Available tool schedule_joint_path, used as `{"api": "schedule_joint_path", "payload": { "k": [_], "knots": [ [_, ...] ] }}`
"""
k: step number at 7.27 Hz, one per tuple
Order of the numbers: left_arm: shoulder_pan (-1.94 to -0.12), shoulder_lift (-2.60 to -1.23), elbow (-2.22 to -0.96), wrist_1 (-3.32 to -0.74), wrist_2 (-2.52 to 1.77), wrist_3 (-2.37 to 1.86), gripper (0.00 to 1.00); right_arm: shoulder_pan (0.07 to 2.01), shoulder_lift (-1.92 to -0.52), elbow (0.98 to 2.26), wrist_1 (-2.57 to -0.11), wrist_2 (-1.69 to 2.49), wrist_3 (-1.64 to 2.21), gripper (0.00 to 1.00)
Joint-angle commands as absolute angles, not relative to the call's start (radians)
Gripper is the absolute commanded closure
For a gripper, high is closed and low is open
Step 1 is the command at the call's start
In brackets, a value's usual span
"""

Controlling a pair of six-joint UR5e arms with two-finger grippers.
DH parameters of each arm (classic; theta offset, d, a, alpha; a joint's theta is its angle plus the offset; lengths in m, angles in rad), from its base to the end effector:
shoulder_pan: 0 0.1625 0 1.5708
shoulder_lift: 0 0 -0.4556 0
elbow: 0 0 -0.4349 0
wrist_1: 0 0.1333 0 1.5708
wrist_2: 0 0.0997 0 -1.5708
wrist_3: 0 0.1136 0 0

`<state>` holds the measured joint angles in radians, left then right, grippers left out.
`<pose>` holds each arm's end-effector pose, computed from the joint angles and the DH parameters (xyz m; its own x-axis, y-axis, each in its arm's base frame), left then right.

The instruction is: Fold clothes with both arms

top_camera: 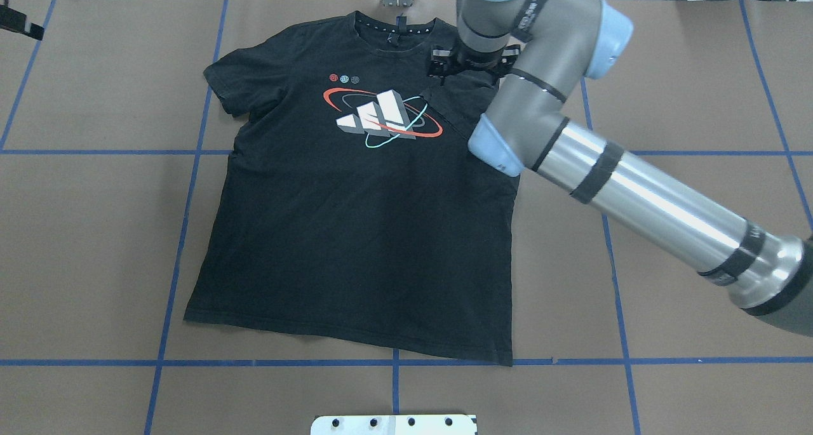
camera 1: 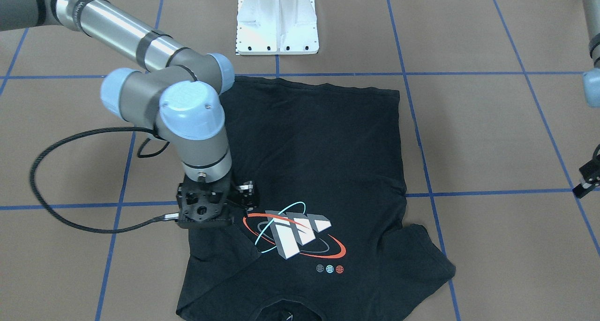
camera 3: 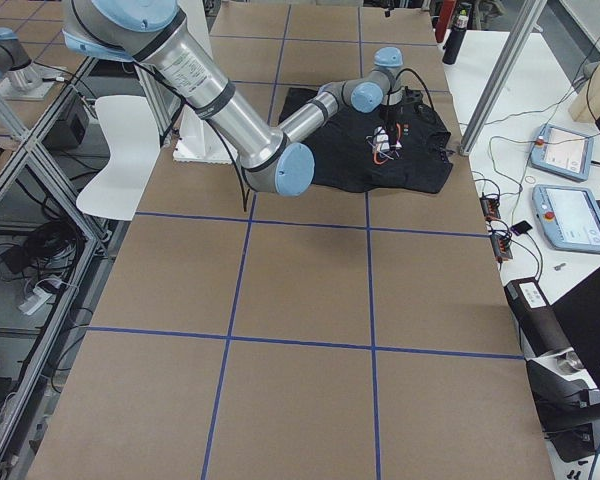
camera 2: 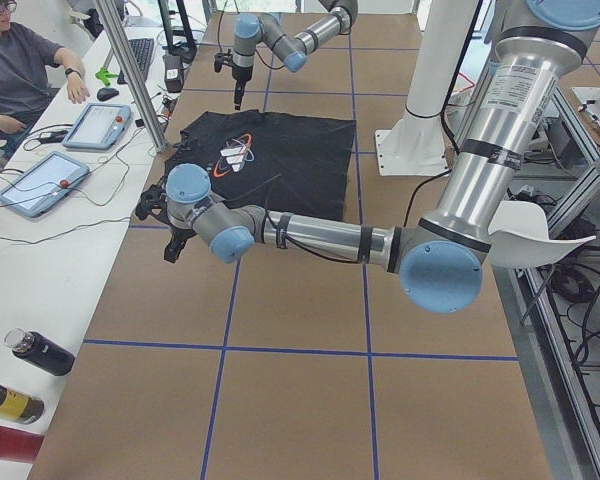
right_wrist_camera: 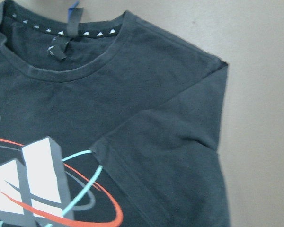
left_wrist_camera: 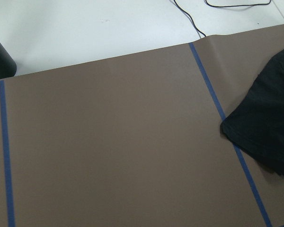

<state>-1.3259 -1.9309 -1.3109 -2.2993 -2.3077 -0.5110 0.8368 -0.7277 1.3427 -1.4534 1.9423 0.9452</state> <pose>0.1199 -0.7149 0.5287 0.6021 0.2551 -0.7566 0.1497 0.8947 0.4208 -0.4945 -0.6856 0.2267 0.7137 -0.0235 0.7001 -0.1374 0.9753 0.1727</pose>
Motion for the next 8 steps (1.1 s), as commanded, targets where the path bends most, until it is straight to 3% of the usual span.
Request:
{"api": "schedule_joint_path", "payload": {
  "k": [1,5,8],
  "knots": [
    [-1.186,-2.05,-1.153,-2.439,-2.145,-0.693,0.0,0.973,-0.886,1.456,-1.471,2.061,0.736,0.0],
    [-1.02,-2.189,-0.976,-2.528,-1.944,-0.941,0.0,1.165,-1.067,1.457,-1.447,2.228,0.373,0.0],
    [-0.993,-2.25,-0.837,-2.605,-1.866,-0.98,0.01,1.172,-1.088,1.454,-1.425,2.237,0.37,0.0]
  ]
}}
